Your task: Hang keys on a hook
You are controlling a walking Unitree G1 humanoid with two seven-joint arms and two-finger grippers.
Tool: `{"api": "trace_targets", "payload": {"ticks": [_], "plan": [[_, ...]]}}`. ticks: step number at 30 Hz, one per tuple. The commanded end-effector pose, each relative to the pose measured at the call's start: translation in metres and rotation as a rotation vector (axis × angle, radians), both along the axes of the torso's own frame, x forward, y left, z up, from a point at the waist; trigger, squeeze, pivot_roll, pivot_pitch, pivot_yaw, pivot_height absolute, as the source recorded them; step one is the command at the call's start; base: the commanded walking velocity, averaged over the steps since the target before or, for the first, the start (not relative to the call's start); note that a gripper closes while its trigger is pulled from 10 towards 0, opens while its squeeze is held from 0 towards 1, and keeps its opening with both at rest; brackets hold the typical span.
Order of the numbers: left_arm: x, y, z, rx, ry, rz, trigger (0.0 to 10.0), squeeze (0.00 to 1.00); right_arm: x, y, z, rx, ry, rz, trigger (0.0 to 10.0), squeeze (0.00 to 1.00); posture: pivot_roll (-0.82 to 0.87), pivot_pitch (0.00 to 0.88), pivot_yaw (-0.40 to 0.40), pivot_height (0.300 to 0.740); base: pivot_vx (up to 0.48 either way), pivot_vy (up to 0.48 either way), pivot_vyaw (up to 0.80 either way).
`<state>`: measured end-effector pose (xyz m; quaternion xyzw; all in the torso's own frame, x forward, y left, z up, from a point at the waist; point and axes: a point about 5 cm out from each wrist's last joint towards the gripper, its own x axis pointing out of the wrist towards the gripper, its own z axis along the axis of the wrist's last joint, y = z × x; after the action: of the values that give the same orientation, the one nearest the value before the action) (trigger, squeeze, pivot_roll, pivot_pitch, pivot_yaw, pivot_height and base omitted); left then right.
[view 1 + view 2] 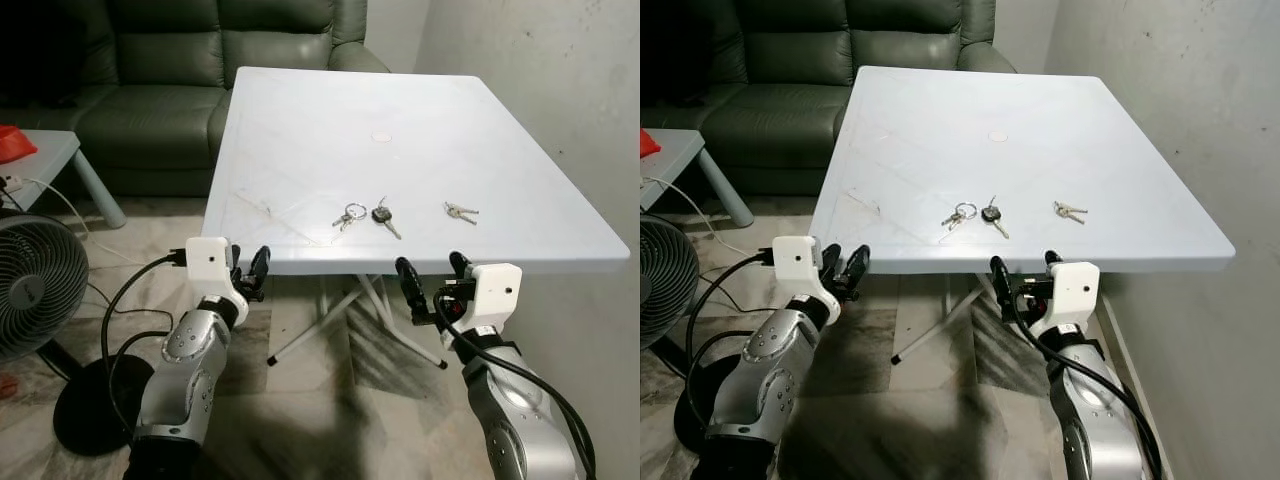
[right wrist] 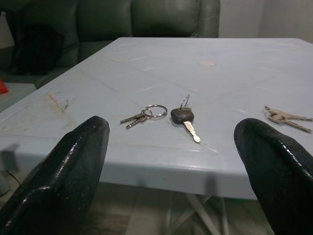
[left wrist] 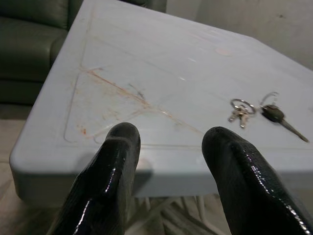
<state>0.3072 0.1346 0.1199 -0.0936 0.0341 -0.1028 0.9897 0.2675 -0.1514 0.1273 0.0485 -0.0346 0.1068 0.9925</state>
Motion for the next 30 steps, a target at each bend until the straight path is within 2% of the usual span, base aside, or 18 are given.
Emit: {"api": "trace_targets", "payload": {"ticks": [1, 7, 11, 14, 15, 25, 30], "plan": [[0.0016, -0.0003, 0.0038, 0.005, -0.007, -0.006, 10.0, 0.0, -0.0002, -0.0002, 0.003, 0.001, -0.007, 0.004, 10.0, 0.0, -0.06, 0.07, -0.035, 0.74, 0.289, 0.0, 0.0], [0.0014, -0.0004, 0.0032, 0.005, -0.004, -0.007, 10.0, 0.0, -0.0006, 0.0002, 0.0019, -0.009, -0.005, 0.009, 10.0, 0.0, -0.06, 0.072, -0.036, 0.74, 0.304, 0.0, 0.0], [0.0013, -0.0008, 0.0032, 0.008, -0.003, -0.007, 10.0, 0.0, -0.0009, 0.002, 0.0032, -0.054, -0.019, 0.027, 10.0, 0.0, -0.06, 0.068, -0.037, 0.74, 0.324, 0.0, 0.2], [0.0013, -0.0011, 0.003, 0.009, -0.003, -0.008, 10.0, 0.0, -0.001, 0.0031, 0.0033, -0.031, -0.019, 0.037, 10.0, 0.0, -0.06, 0.066, -0.038, 0.74, 0.322, 0.0, 0.8], [0.0013, -0.0012, 0.0029, 0.009, -0.003, -0.008, 10.0, 0.0, -0.001, 0.0029, 0.0036, 0.009, -0.014, 0.034, 10.0, 0.0, -0.06, 0.066, -0.038, 0.74, 0.322, 0.0, 0.0], [0.0013, -0.0032, 0.0023, 0.013, -0.002, -0.013, 10.0, 0.0, -0.0009, 0.0029, 0.003, -0.01, -0.013, 0.044, 10.0, 0.0, -0.06, 0.058, -0.039, 0.74, 0.321, 0.0, 0.0], [-0.0012, -0.0082, 0.0033, 0.024, -0.022, -0.035, 10.0, 0.0, -0.002, 0.0097, 0.004, -0.039, -0.018, 0.084, 10.0, 0.0, -0.06, 0.052, -0.039, 0.74, 0.0, 0.0, 0.0]]}}
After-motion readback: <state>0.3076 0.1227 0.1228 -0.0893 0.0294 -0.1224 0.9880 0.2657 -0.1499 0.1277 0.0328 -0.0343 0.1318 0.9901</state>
